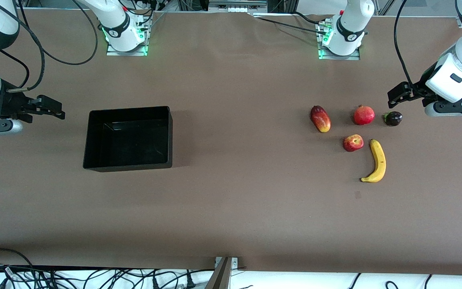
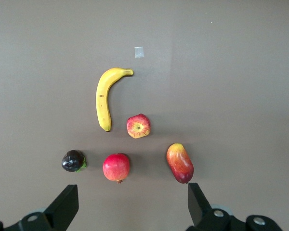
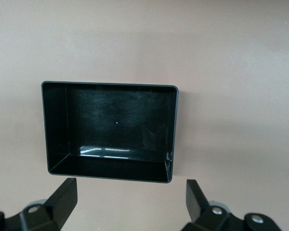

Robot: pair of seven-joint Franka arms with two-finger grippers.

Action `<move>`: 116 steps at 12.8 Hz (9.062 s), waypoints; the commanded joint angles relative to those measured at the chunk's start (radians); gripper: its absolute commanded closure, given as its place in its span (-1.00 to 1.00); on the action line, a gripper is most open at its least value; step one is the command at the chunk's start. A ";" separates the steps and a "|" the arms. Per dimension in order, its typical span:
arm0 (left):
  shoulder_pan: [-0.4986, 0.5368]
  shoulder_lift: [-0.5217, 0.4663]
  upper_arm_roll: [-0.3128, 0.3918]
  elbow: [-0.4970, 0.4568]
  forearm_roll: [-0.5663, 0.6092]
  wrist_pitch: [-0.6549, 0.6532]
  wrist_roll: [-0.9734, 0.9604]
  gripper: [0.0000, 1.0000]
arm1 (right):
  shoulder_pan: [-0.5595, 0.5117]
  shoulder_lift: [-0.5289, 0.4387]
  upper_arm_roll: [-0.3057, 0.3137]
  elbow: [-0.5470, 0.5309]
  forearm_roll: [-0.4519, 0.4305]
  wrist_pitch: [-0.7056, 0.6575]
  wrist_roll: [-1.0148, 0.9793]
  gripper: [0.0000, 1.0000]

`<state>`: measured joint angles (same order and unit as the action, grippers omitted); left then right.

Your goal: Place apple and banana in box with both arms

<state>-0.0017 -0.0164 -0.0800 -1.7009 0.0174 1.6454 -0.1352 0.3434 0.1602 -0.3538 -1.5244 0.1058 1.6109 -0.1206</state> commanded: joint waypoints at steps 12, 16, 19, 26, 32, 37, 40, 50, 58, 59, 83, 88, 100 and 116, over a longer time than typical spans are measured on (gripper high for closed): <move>-0.004 0.012 0.000 0.047 -0.008 -0.036 -0.006 -1.00 | 0.005 0.045 0.000 -0.205 -0.078 0.183 0.050 -1.00; -0.004 0.012 0.000 0.047 -0.008 -0.036 -0.006 -1.00 | -0.006 0.071 -0.004 -0.425 -0.078 0.476 0.042 -1.00; -0.004 0.012 0.000 0.047 -0.008 -0.036 -0.007 -1.00 | -0.012 0.093 -0.007 -0.560 -0.075 0.663 0.041 -1.00; -0.004 0.012 0.000 0.047 -0.010 -0.036 -0.009 -1.00 | -0.032 0.137 -0.007 -0.689 -0.064 0.799 0.038 0.29; -0.004 0.012 0.000 0.047 -0.008 -0.038 -0.009 -1.00 | -0.020 0.136 0.003 -0.611 -0.061 0.717 0.035 1.00; -0.006 0.012 0.000 0.047 -0.008 -0.038 -0.009 -1.00 | 0.043 0.147 0.144 -0.292 -0.028 0.455 0.076 1.00; -0.006 0.012 0.000 0.047 -0.008 -0.041 -0.009 -1.00 | 0.179 0.186 0.148 -0.194 0.011 0.434 0.247 1.00; -0.004 0.012 0.000 0.047 -0.010 -0.044 -0.009 -1.00 | 0.601 0.603 0.148 0.127 0.163 0.690 0.886 1.00; -0.004 0.013 0.002 0.041 -0.011 -0.096 -0.009 -1.00 | 0.637 0.641 0.148 0.128 0.169 0.727 0.921 -0.99; -0.004 0.015 0.002 0.037 -0.011 -0.108 -0.007 -1.00 | 0.635 0.619 0.145 0.130 0.169 0.716 0.923 -1.00; 0.032 0.351 0.006 -0.574 0.062 0.896 0.035 -1.00 | 0.184 -0.185 -0.038 -0.200 -0.024 0.026 0.231 -1.00; 0.034 0.349 0.006 -0.559 0.131 0.883 0.029 0.49 | -0.214 -0.192 0.307 -0.200 -0.029 0.023 0.164 -1.00; -0.177 0.484 -0.162 0.078 -0.192 0.239 -0.249 0.58 | -0.273 -0.151 0.369 -0.137 -0.100 0.026 0.170 -1.00; -0.380 0.690 -0.162 0.049 -0.119 0.475 -0.580 -1.00 | -0.274 -0.134 0.368 -0.125 -0.098 0.046 0.180 -1.00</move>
<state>-0.3840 0.6820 -0.2484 -1.6716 -0.1219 2.1468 -0.6843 0.0813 0.0156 -0.0013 -1.6719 0.0225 1.6641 0.0594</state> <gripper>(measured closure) 0.203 0.000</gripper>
